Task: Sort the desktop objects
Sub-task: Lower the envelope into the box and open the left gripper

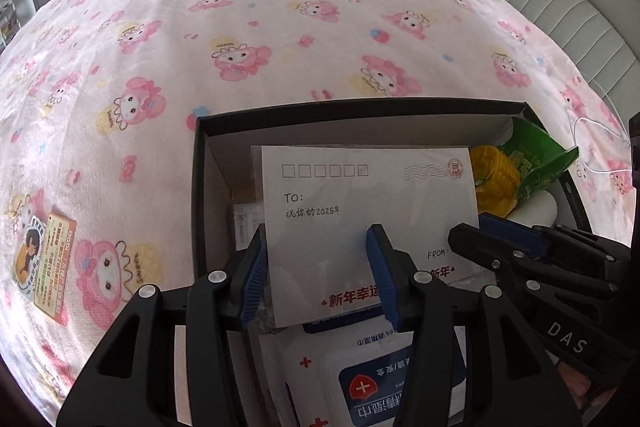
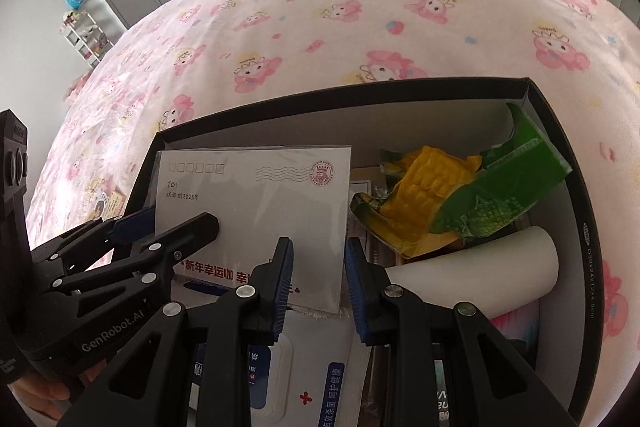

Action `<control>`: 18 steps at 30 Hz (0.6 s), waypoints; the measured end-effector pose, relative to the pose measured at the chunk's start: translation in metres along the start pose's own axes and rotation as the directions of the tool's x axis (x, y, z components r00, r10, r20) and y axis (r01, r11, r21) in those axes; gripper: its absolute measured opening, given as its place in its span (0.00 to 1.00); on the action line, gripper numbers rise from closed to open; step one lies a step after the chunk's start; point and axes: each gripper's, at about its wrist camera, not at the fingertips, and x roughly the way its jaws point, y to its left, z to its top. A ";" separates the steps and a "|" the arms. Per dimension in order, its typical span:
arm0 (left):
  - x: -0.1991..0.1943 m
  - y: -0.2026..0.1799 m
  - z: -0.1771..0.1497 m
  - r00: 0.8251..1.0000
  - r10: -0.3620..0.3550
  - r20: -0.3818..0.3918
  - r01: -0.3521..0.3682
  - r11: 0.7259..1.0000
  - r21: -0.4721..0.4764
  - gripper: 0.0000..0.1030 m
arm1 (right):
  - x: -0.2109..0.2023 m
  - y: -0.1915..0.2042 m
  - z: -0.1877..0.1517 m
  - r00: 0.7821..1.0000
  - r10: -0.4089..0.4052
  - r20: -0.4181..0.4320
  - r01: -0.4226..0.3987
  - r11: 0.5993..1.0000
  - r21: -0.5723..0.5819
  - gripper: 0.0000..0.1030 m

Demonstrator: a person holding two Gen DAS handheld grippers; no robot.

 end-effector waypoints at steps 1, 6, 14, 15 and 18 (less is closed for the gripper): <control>0.001 0.000 0.001 1.000 0.001 -0.002 -0.001 1.000 0.002 0.47 | 0.000 0.000 0.000 1.000 0.000 -0.002 0.000 1.000 0.000 0.24; 0.003 -0.004 0.001 1.000 0.023 -0.006 -0.023 0.999 0.024 0.51 | 0.001 0.001 0.005 1.000 -0.018 -0.010 0.018 1.000 -0.014 0.24; 0.000 -0.008 -0.004 0.999 0.054 0.011 -0.054 0.998 0.033 0.51 | -0.008 0.002 0.008 0.999 -0.027 0.021 0.028 0.999 -0.033 0.23; -0.001 -0.008 -0.004 0.998 0.056 0.018 -0.056 0.998 0.036 0.51 | -0.009 0.002 0.008 0.999 -0.030 0.025 0.031 0.999 -0.037 0.23; 0.000 -0.011 -0.003 0.999 0.041 0.014 -0.041 0.998 0.045 0.51 | -0.010 -0.001 0.009 0.999 -0.032 0.026 0.032 0.999 -0.028 0.23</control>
